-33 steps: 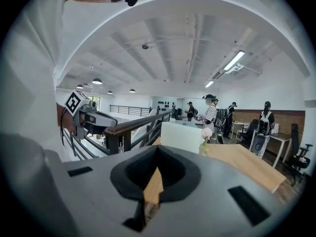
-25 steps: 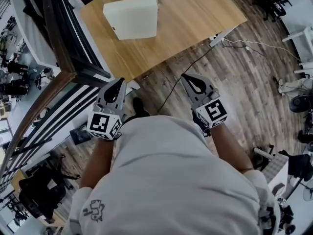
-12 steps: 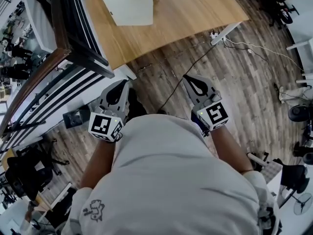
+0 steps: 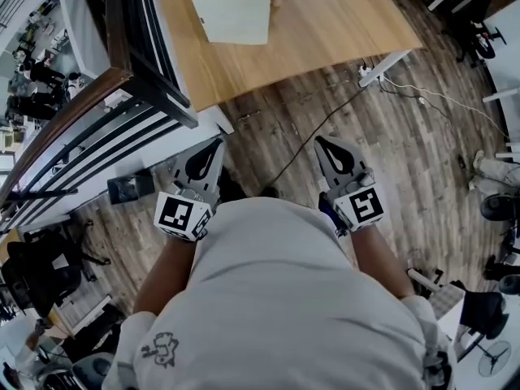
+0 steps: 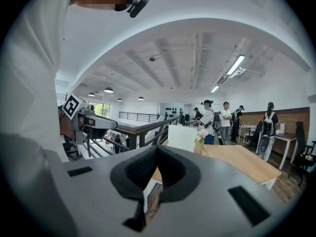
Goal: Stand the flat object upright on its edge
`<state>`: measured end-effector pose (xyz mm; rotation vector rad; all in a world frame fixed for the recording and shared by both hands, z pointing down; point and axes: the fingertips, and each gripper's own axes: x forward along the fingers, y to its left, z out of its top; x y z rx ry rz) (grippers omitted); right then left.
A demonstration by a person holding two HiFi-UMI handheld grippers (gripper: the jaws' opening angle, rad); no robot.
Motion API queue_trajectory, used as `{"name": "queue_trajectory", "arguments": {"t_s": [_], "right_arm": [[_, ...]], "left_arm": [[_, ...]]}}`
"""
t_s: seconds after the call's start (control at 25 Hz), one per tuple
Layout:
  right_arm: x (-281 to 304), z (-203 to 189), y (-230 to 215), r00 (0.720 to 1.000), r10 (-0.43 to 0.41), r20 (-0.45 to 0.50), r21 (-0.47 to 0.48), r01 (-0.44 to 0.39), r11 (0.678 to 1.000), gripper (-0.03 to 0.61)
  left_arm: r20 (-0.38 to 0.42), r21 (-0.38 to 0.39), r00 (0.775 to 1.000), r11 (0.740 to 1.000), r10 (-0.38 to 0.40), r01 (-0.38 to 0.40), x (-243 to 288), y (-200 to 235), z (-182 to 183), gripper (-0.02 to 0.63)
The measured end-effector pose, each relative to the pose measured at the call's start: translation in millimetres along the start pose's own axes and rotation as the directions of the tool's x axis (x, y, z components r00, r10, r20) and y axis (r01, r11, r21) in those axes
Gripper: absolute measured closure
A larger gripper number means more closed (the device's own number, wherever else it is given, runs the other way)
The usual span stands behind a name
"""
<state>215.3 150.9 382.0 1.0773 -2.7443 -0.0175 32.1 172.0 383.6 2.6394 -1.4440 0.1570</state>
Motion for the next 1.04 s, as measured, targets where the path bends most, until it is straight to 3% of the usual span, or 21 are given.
{"name": "queue_trajectory", "arguments": {"t_s": [1.04], "right_arm": [[4,18,12,0.999,-0.011,0.042,-0.022,0.012,1.000,0.574]], "left_arm": [[0.038,-0.025,0.997,0.997,0.071,-0.070,-19,8,9,0.607]]}}
